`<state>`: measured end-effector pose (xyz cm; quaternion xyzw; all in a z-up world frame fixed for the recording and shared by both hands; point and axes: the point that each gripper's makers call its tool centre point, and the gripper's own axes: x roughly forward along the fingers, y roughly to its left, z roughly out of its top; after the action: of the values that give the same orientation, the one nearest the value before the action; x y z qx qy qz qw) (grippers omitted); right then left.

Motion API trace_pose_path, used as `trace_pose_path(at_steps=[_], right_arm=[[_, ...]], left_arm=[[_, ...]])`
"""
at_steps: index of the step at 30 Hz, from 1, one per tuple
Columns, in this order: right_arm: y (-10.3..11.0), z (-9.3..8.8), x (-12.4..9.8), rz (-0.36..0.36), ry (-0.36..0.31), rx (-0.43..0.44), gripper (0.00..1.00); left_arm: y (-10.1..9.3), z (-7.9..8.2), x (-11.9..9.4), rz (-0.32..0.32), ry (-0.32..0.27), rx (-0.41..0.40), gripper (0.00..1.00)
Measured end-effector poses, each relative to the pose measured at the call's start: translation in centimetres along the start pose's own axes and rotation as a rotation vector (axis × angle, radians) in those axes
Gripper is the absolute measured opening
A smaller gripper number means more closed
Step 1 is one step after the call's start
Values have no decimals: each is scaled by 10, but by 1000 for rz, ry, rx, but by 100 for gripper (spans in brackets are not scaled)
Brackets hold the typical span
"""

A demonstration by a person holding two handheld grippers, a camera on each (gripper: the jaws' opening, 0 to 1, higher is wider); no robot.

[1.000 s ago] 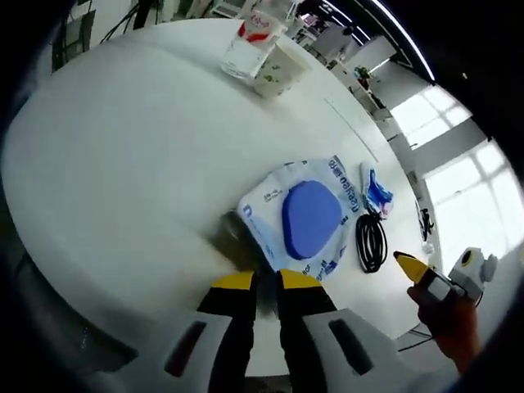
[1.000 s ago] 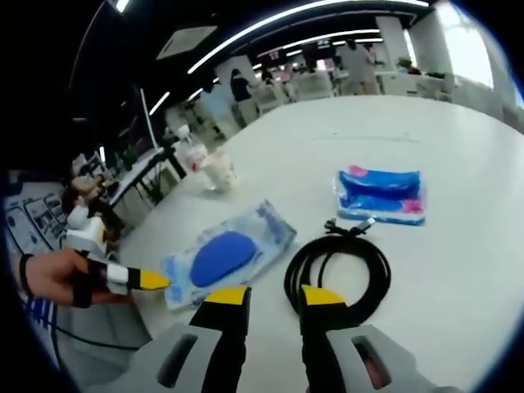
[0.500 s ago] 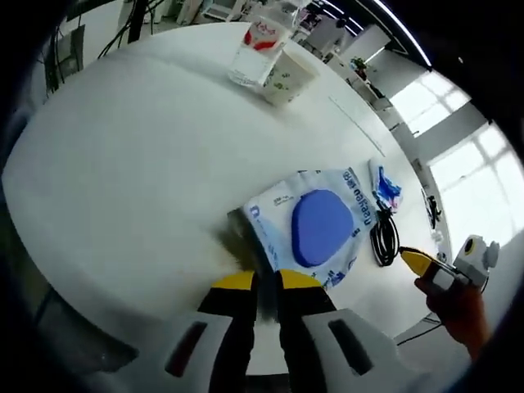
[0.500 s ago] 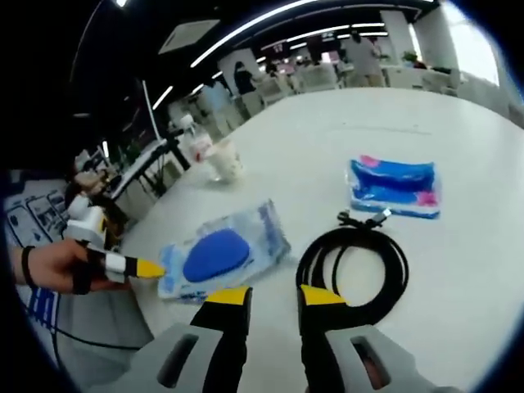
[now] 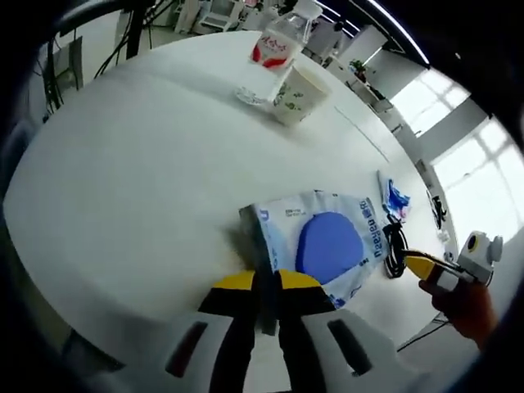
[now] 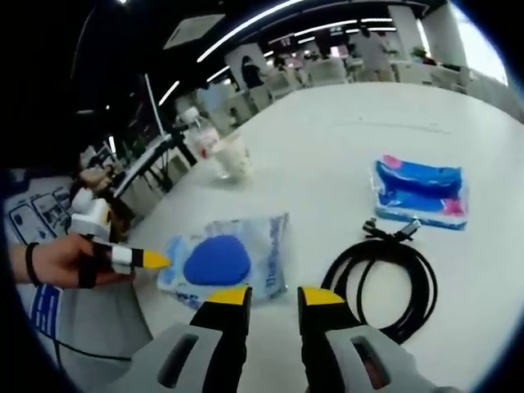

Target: Arrange the tabletop items into an orderly group along one side of the table until the central work area is clear of visible clutter.

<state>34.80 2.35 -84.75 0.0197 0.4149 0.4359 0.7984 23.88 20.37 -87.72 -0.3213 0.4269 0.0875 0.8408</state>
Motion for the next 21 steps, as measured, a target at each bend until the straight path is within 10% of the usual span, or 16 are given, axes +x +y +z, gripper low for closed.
trace_pose_path(at_steps=[21], right_arm=[[-6, 8, 24, 5, 40, 18, 21]], left_arm=[[-4, -12, -12, -51, 13, 50, 18]])
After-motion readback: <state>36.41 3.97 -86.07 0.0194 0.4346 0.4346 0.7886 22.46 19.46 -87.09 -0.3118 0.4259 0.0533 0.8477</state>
